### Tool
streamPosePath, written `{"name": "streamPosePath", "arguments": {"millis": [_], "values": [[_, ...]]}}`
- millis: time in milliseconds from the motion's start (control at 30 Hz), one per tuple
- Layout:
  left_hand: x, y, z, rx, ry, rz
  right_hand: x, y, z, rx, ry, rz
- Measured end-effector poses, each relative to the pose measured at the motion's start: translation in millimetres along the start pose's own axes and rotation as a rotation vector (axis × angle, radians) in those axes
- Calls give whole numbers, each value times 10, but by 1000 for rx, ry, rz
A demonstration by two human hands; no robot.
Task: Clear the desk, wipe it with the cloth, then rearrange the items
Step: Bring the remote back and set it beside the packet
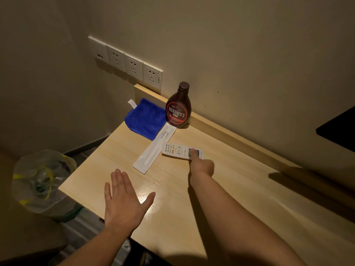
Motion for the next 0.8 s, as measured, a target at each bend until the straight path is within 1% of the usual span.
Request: {"name": "streamPosePath", "arguments": {"millis": [33, 100, 300, 467, 633, 733, 800], "values": [[5, 1, -12, 1, 3, 4, 25, -53, -7, -67, -89, 54], [9, 14, -44, 2, 10, 8, 61, -127, 37, -117, -154, 111], [-12, 38, -59, -12, 23, 18, 22, -334, 254, -88, -98, 175], [-10, 72, -82, -14, 34, 43, -148, -361, 289, 87, 89, 89], [1, 82, -83, -7, 53, 69, -256, -310, 384, 254, 226, 89], [-19, 92, -107, -10, 71, 92, -270, -319, 449, 307, 293, 93], [-29, 94, -106, 3, 78, 83, -249, -349, 457, 311, 304, 95]]}}
Point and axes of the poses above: each hand's wrist, its own x-axis away from the middle knuckle, its own y-axis out of the back of the hand, z = x × y, the point moved 1 cm from there along -x, towards the middle knuckle, and after that the axes turned 15 degrees about x, right-handed, at the moved point
